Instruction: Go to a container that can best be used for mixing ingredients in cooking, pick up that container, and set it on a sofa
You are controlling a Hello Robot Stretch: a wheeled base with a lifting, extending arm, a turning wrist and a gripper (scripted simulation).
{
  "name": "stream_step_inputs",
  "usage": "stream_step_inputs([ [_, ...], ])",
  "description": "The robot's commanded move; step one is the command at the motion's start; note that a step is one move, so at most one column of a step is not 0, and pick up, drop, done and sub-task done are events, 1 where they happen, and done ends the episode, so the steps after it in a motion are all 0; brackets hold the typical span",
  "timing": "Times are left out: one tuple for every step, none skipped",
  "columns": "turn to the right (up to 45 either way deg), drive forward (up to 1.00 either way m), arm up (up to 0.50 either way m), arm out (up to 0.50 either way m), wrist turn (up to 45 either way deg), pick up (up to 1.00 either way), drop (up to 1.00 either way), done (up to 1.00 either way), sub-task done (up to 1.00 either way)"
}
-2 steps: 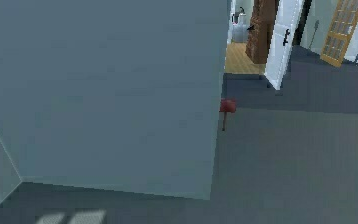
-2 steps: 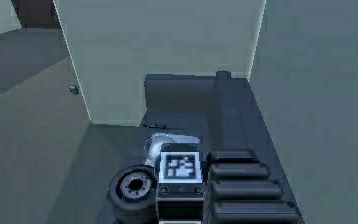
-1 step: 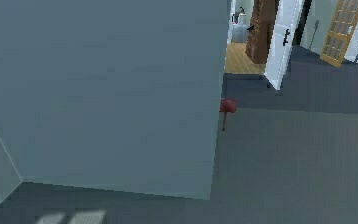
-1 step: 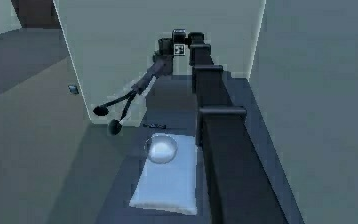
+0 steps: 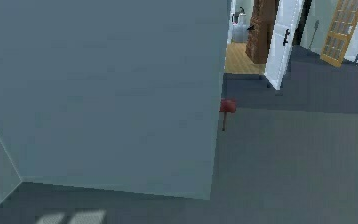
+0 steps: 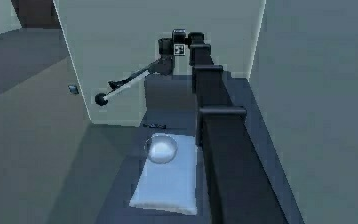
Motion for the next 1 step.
stream_step_inputs([
  [0.0, 0.00, 0.00, 0.00, 45.0, 0.00, 0.00, 0.00, 0.00],
])
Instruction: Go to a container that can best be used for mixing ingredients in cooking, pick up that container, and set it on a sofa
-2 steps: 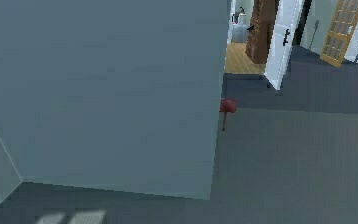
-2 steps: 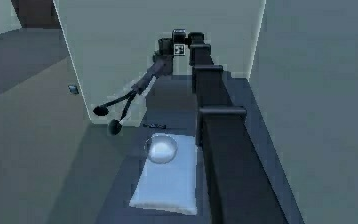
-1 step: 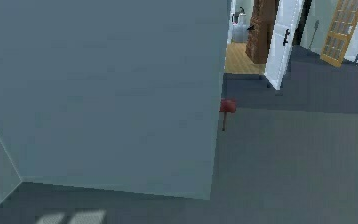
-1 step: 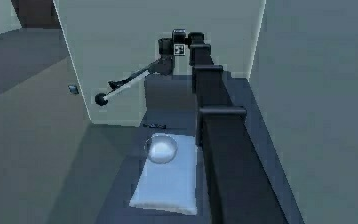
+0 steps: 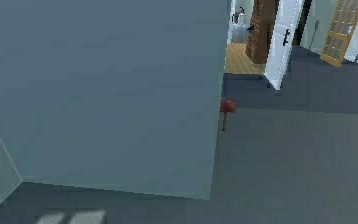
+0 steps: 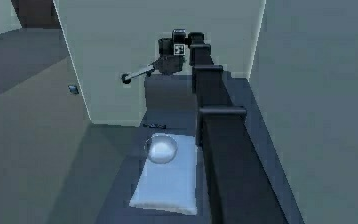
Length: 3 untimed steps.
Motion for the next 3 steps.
stream_step_inputs([
  [0.0, 0.00, 0.00, 0.00, 27.0, 0.00, 0.00, 0.00, 0.00],
  [0.0, 0.00, -0.20, 0.00, 0.0, 0.00, 0.00, 0.00, 0.00],
  [0.0, 0.00, -0.32, 0.00, 0.0, 0.00, 0.00, 0.00, 0.00],
])
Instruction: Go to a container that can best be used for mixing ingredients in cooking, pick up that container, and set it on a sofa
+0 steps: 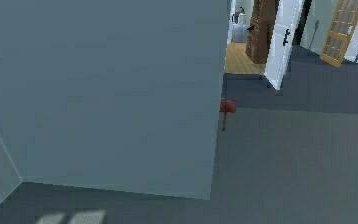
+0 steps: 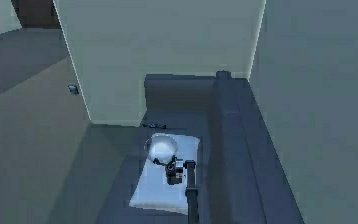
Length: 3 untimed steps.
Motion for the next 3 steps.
stream_step_inputs([
  [0.0, 0.00, 0.00, 0.00, 0.0, 1.00, 0.00, 0.00, 0.00],
  [0.0, 0.00, 0.10, 0.00, 0.0, 0.00, 0.00, 0.00, 0.00],
  [0.0, 0.00, 0.42, 0.00, 0.0, 0.00, 0.00, 0.00, 0.00],
])
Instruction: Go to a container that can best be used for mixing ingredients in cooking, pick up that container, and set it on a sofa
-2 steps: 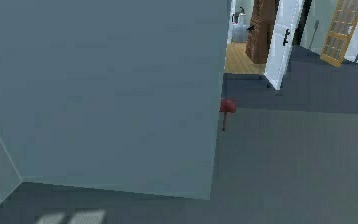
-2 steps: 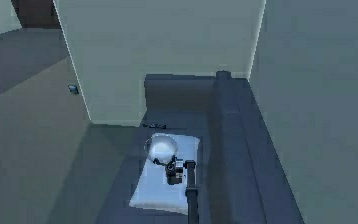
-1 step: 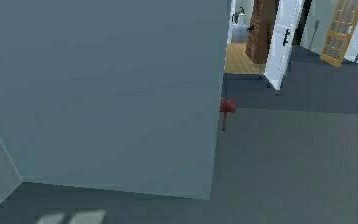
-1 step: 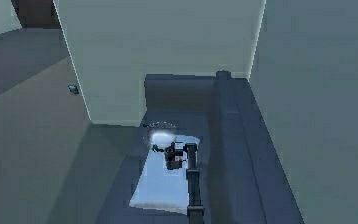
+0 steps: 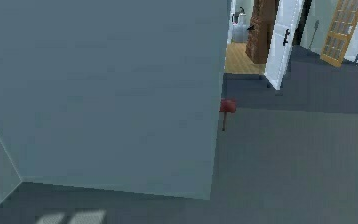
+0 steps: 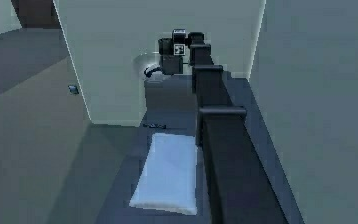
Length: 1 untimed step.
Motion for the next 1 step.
stream_step_inputs([
  [0.0, 0.00, 0.00, 0.00, -45.0, 0.00, 0.00, 0.00, 0.00],
])
